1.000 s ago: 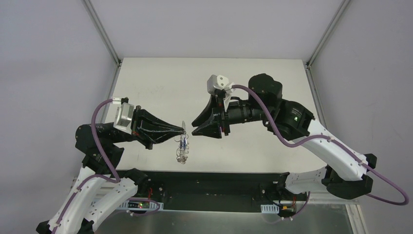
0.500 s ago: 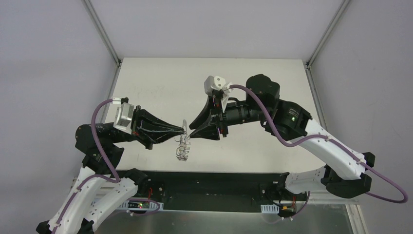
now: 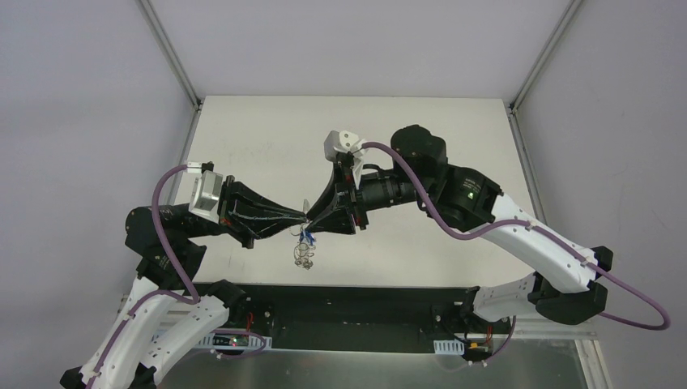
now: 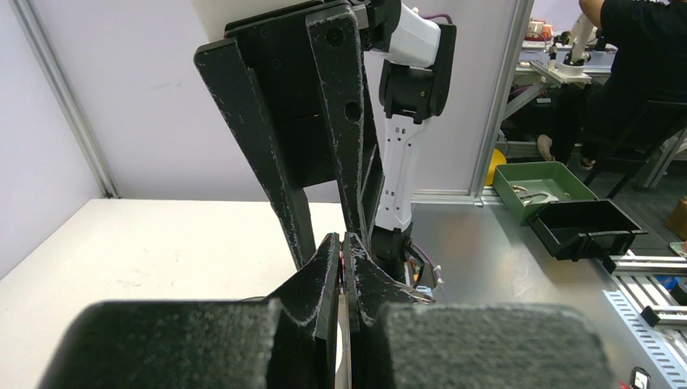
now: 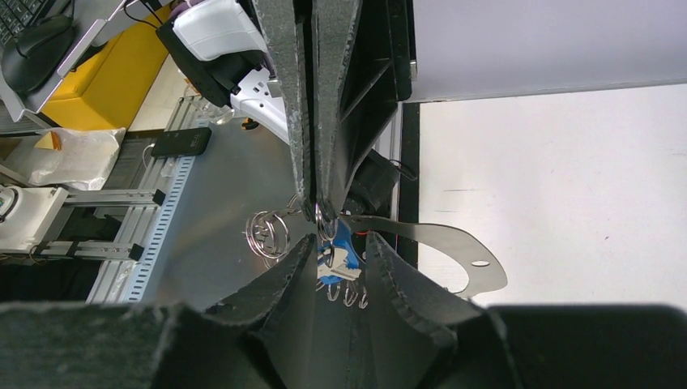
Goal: Put the keys on the keyring
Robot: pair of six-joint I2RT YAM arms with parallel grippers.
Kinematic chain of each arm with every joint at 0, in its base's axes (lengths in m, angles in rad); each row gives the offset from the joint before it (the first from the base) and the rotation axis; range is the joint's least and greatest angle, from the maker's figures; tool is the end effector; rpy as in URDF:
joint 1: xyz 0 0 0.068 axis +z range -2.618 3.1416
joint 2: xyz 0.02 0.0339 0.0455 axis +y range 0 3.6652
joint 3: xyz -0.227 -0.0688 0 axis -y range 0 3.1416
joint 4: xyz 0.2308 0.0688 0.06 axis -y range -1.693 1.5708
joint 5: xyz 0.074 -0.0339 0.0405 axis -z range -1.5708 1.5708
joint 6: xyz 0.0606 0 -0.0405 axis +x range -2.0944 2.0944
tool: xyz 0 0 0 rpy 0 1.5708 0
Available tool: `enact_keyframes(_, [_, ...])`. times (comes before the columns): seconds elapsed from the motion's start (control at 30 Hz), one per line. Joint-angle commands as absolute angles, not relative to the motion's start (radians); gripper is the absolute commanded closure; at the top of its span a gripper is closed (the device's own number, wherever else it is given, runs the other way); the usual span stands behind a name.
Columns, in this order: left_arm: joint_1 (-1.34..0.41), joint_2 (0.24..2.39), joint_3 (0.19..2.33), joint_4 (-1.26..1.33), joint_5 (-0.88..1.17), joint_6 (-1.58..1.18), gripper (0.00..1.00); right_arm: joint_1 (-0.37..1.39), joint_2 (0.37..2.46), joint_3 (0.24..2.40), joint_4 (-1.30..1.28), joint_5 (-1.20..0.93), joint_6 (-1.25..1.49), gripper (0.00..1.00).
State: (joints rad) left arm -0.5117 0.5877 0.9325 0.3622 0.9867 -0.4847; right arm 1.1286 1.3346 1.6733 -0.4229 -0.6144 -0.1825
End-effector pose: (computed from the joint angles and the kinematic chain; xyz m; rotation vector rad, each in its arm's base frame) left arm 0.0709 -0.0978 0.4436 1.0052 0.8384 -1.2856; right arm 0.0915 0.2750 0.4571 -1.4441 1.0563 1.2043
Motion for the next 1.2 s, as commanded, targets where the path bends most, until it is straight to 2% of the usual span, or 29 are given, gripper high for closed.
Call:
enact_keyframes(0.0, [-0.52, 0.575, 0.934, 0.437, 0.99, -0.494, 1.0, 1.141, 1.331, 1.724, -0.38, -0.632, -0.171, 0.7])
enact_keyframes(0.23, [-0.521, 0.574, 0.934, 0.436, 0.985, -0.49, 1.0, 1.153, 1.336, 1.73, -0.382, -0.629, -0.173, 0.71])
enact_keyframes(0.47, [-0.521, 0.574, 0.932, 0.433, 0.981, -0.487, 1.0, 1.161, 1.344, 1.742, -0.384, -0.619, -0.177, 0.77])
enact_keyframes(0.63, [-0.52, 0.568, 0.931, 0.433, 0.978, -0.483, 1.0, 1.165, 1.355, 1.756, -0.404, -0.617, -0.186, 0.9])
enact_keyframes(0.7, [-0.52, 0.566, 0.931, 0.433, 0.976, -0.482, 1.0, 1.165, 1.361, 1.762, -0.415, -0.616, -0.19, 1.0])
enact_keyframes(0.93, [-0.52, 0.552, 0.938, 0.418, 0.969, -0.472, 1.0, 1.168, 1.36, 1.787, -0.484, -0.576, -0.207, 1.0])
enact_keyframes(1.17, [-0.52, 0.551, 0.973, 0.29, 0.992, -0.476, 1.0, 1.169, 1.429, 1.967, -0.774, -0.585, -0.249, 1.0])
